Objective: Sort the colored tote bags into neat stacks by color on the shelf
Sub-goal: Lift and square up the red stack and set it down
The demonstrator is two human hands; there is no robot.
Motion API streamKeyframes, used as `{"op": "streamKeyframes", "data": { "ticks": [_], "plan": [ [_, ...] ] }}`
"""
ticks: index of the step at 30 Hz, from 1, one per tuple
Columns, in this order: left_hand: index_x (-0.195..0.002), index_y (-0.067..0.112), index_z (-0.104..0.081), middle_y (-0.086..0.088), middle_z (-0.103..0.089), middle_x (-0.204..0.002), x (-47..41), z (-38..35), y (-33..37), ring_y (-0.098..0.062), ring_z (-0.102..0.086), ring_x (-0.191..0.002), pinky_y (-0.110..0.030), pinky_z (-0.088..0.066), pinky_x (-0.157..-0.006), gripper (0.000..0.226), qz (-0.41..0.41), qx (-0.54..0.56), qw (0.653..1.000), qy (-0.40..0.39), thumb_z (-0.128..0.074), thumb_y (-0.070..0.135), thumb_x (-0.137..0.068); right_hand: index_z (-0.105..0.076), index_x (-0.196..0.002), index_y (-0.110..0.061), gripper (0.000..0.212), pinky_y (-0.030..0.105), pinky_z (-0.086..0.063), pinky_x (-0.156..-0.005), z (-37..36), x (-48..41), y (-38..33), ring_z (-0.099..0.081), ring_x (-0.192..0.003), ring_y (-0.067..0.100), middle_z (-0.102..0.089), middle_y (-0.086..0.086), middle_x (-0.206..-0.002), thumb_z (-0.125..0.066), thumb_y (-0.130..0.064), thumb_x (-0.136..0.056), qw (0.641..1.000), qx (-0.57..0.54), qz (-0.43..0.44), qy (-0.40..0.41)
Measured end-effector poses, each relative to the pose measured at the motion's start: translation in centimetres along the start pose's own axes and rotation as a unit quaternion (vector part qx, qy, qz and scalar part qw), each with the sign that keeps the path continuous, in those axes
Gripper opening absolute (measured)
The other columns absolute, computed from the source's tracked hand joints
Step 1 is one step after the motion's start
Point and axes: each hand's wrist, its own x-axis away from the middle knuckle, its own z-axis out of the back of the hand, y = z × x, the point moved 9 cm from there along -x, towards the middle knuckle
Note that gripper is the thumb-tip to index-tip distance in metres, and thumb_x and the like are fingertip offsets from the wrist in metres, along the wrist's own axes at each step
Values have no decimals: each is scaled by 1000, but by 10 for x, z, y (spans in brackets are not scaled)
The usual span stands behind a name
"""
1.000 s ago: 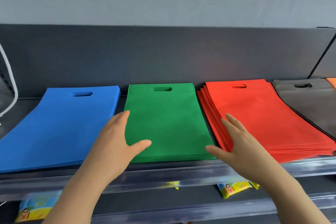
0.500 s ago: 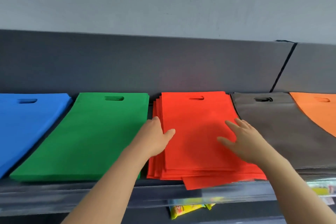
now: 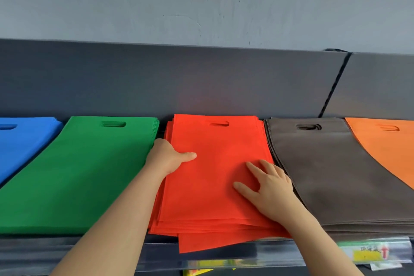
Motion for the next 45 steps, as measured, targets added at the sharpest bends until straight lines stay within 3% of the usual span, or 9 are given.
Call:
{"op": "streamKeyframes", "data": {
  "ticks": [4, 10, 15, 18, 20, 25, 30, 39, 45],
  "plan": [
    [-125, 4, -36, -10, -52, -127, 2, 0, 6, -28, -54, -112, -36, -46, -88, 91, -19, 66, 997, 19, -88, 38, -59, -26, -145, -40, 81, 40, -11, -114, -1, -2, 1, -11, -143, 23, -17, -2, -156, -34, -82, -75, 1000, -10, -5, 1],
    [-114, 25, -44, 9, -61, -107, 23, 31, 32, -4, -60, -90, -25, -49, -71, 73, -133, 232, 963, 29, -90, 21, -58, -27, -147, -23, 94, 38, -18, -116, 12, -8, 1, -17, -142, 25, -25, 9, -152, -53, -74, -73, 987, -156, -35, 9],
    [-121, 30, -44, 13, -63, -107, 52, 76, 57, 0, -65, -89, -19, -50, -72, 75, -221, 285, 932, 37, -88, 22, -60, -41, -133, -17, 76, 28, -39, -96, 74, -27, 0, -52, -108, 8, -51, -12, -120, -71, -54, -74, 898, -427, -74, 70],
    [-126, 29, -44, 11, -64, -111, 66, 95, 71, 0, -65, -94, -24, -52, -81, 78, -271, 292, 916, 44, -87, 22, -61, -58, -116, -22, 72, 41, -50, -94, 104, -41, -5, -66, -98, 14, -69, -6, -109, -83, -55, -57, 844, -524, -44, 103],
    [-129, 30, -43, 12, -63, -113, 71, 108, 80, -2, -64, -99, -27, -51, -86, 77, -290, 287, 911, 55, -86, 25, -65, -62, -110, -19, 56, 41, -53, -89, 125, -39, -12, -69, -94, 16, -71, -3, -103, -83, -41, -63, 816, -560, -14, 141],
    [-136, 34, -34, 18, -59, -114, 77, 125, 90, 1, -58, -99, -22, -46, -82, 73, -298, 235, 922, 76, -76, 36, -77, -59, -114, -19, 42, 37, -52, -86, 153, -30, -27, -68, -96, 15, -70, -3, -107, -75, -30, -77, 778, -601, 33, 177],
    [-103, 39, -44, 8, -63, -102, 73, 104, 77, -11, -63, -89, -27, -50, -72, 29, -255, 203, 944, 42, -55, 16, -90, -57, -112, -21, 29, 40, -51, -89, 145, -25, -27, -65, -98, 18, -68, 0, -108, -64, -20, -84, 795, -575, 10, 194],
    [-111, 27, -41, 13, -56, -97, 90, 125, 100, -1, -54, -82, -20, -41, -64, 28, -293, 219, 923, 119, -43, 5, -93, -52, -105, -17, 15, 25, -36, -60, 163, -9, -30, -49, -70, 9, -56, -3, -88, -47, -14, -92, 796, -554, 7, 244],
    [-123, 27, -32, 14, -55, -97, 104, 141, 122, -2, -55, -83, -24, -42, -70, 38, -321, 295, 891, 129, -35, 4, -94, -55, -115, -23, 34, 32, -42, -85, 195, -4, -46, -56, -96, 13, -63, -5, -105, -54, -28, -81, 736, -639, 32, 222]
  ]
}}
